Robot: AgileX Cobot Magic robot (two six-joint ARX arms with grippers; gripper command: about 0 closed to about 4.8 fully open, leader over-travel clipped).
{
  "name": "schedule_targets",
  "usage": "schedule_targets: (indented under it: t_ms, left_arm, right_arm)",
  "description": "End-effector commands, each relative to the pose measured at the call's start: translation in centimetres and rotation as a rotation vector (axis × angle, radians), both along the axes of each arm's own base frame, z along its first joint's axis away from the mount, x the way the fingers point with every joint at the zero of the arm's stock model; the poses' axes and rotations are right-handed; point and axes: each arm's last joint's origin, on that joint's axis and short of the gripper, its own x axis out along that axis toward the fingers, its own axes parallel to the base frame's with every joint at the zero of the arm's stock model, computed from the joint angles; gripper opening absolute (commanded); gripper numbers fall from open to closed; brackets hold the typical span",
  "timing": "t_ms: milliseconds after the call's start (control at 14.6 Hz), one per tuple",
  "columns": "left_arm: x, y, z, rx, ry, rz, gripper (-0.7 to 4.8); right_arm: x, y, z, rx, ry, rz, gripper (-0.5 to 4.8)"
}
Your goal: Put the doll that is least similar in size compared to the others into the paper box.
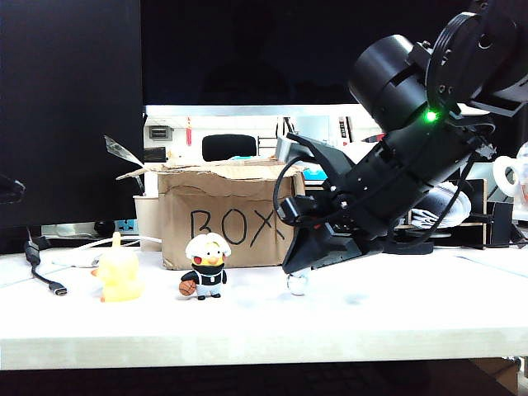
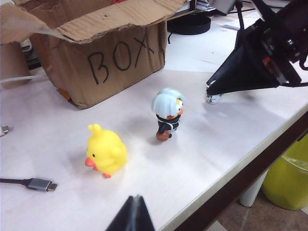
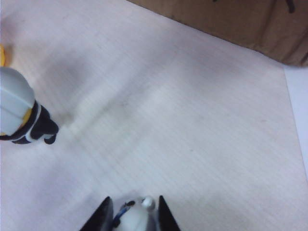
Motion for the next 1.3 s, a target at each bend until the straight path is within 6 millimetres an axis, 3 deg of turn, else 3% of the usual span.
schedule_targets:
  t_ms: [69,343,617,822,959,1028,1302]
  left_arm:
    - [0.0,0.0,0.1,-0.004,-0.004,-0.003,-0.05]
    - [0.0,0.0,0.1,-0.004,-0.004,-0.003,-0.05]
    - [0.0,0.0,0.1,-0.004,-0.004,-0.003,-0.05]
    - [0.0,0.0,0.1,-0.004,-0.004,-0.004,-0.05]
    - [0.0,0.0,0.1,-0.004,-0.004,-0.004,-0.05]
    - [0.0,0.0,0.1,-0.004,-0.004,-0.003,-0.05]
    - [0.0,0.0,0.1,-0.004,-0.004,-0.004,-0.05]
  right_arm:
    - [0.0,0.2,0.2,0.014,-0.010,0.011,0.64]
    - [-0.4,0.5,1.4,0.122,0.028,0.039,0.48]
    - [-1.1,1.3,6.9,0.339,-0.189,0.059,0.40]
    - [0.0,2.4,11.6,0.452,-0.288,0.059,0.40]
    - [1.2,3.6,14.3,0.481,-0.374,0.032,0.40]
    - [2.8,4.7,15.5,0.476,-0.412,0.019,0.40]
    - [8.3,8.8,15.1,0.392,-0.405,-0.008,0.40]
